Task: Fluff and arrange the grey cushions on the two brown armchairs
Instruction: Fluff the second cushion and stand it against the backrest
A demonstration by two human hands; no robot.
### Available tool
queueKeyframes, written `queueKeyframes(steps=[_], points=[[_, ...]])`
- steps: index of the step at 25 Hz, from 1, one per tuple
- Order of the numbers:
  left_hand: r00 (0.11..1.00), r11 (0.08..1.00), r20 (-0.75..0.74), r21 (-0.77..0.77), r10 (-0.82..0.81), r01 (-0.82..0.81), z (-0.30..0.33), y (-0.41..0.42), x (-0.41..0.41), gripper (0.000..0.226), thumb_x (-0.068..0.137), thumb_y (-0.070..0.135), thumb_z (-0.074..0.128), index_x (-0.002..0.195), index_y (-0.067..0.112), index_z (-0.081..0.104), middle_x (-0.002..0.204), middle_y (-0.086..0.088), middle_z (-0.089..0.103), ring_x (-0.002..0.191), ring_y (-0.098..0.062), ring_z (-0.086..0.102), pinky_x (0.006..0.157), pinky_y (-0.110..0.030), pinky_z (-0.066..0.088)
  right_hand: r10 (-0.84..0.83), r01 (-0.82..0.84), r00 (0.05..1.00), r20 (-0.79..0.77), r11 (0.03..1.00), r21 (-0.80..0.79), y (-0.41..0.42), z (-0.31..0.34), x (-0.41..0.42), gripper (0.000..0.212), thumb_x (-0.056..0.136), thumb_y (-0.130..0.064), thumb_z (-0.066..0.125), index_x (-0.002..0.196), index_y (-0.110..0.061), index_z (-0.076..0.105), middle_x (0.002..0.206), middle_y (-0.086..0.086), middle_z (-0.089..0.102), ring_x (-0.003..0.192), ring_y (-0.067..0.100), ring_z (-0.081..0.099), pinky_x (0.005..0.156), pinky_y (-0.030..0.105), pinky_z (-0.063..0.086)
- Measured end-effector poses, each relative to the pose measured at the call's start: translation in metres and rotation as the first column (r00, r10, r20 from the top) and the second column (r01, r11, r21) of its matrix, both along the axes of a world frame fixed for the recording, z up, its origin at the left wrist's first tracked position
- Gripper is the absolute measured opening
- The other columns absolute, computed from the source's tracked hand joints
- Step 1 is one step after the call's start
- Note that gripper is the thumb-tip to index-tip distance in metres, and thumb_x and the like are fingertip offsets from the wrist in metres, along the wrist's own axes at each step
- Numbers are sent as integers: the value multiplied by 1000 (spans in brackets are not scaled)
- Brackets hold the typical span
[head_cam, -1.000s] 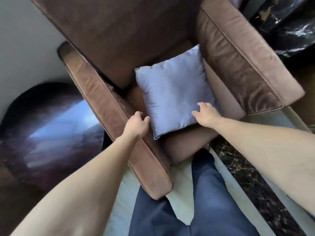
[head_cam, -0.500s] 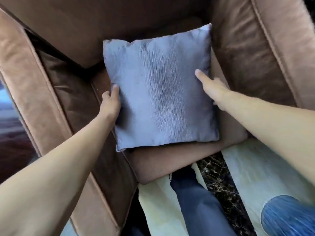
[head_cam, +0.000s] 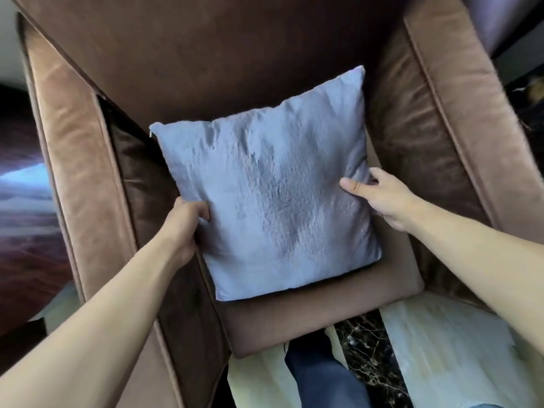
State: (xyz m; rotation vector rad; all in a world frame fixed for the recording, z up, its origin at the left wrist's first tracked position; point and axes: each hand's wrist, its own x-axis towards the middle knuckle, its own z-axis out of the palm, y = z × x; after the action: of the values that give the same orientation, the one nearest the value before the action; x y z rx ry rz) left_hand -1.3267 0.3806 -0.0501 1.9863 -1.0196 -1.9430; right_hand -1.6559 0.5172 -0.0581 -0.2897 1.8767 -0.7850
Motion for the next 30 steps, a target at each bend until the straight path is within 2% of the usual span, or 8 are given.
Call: queueKeyframes(steps=[3,6,9,12,15,18,20,30], points=[[997,994,-22,-77,77,-78,14,-13,-4,71,49,-5,43,113,23,54,78,6,63,69,-17,52,54,-26,36,-15,19,999,35,993,-116,-27,20,-10,86,46,-45,100,120,-16,66,116,2,76,110,20,72,93,34,54],[992,980,-107,-177,72,-91,29,-30,-22,77,50,-10,44,117,27,55,96,-5,67,79,-19,58,57,-27,40,-90,96,995,39,977,-191,-55,36,-22,44,65,2,74,104,-18,68,110,6,75,110,28,70,87,31,55],[988,955,-144,-278,61,-100,37,-47,-32,75,48,-11,48,115,22,55,121,-18,66,104,-27,62,75,-36,47,-146,137,989,-15,959,-247,-75,46,-35,40,61,8,62,87,-22,59,89,0,70,88,21,65,68,27,49],[991,958,-93,-265,92,-114,43,-56,-36,71,51,-9,53,115,22,53,111,-10,67,107,-32,65,77,-43,50,-84,65,989,-124,986,-152,-92,44,-38,40,61,1,63,95,-20,59,83,4,64,72,19,56,52,22,40],[978,946,-112,-256,174,-197,48,-60,-43,62,72,-12,55,123,22,50,105,3,69,97,-21,66,75,-38,50,-85,70,982,-166,993,-93,-106,47,-31,84,55,-11,65,136,-27,52,105,8,69,83,25,60,65,29,49],[970,940,-155,-258,185,-221,57,-72,-54,72,73,-16,54,132,26,47,113,6,66,97,-13,65,80,-38,54,-150,142,987,-64,983,-117,-122,58,-28,103,51,-1,59,141,-47,40,116,5,65,103,31,62,86,52,56],[972,943,-150,-255,179,-213,66,-78,-58,74,66,-14,53,128,27,48,112,2,62,97,-18,60,81,-41,55,-184,184,983,4,975,-127,-129,68,-27,108,50,6,54,141,-50,41,115,3,61,112,32,58,85,63,55],[974,929,-143,-304,176,-213,69,-91,-27,67,60,-12,49,112,30,50,111,-3,63,100,-27,63,81,-53,59,-258,286,954,154,938,-196,-124,84,-22,52,76,12,50,113,-24,53,101,9,60,103,35,62,90,65,54]])
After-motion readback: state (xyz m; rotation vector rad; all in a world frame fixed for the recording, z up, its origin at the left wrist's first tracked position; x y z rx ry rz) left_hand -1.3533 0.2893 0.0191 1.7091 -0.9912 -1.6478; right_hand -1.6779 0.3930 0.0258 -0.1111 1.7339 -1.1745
